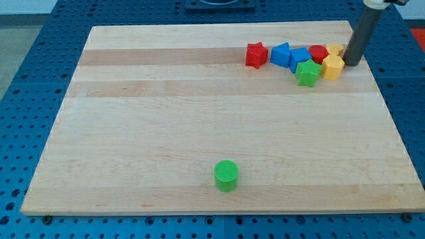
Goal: Slide the blue cube below the red star
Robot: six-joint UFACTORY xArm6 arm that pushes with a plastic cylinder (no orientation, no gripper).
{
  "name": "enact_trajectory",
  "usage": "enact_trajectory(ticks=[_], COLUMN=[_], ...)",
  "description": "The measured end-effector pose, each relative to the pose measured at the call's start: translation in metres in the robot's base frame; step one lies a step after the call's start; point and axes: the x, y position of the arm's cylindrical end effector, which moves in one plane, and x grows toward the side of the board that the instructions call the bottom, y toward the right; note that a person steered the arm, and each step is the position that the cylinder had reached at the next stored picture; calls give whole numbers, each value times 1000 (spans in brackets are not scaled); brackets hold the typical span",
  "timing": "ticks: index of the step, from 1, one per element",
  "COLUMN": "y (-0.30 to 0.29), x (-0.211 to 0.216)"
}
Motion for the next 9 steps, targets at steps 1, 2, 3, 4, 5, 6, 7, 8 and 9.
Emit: enact_trajectory(ticks=[1,2,3,4,5,6,7,8,9], y=[-14,-30,-47,-65,-83,-102,-122,-141,-160], x=[0,0,0,0,0,0,0,0,0])
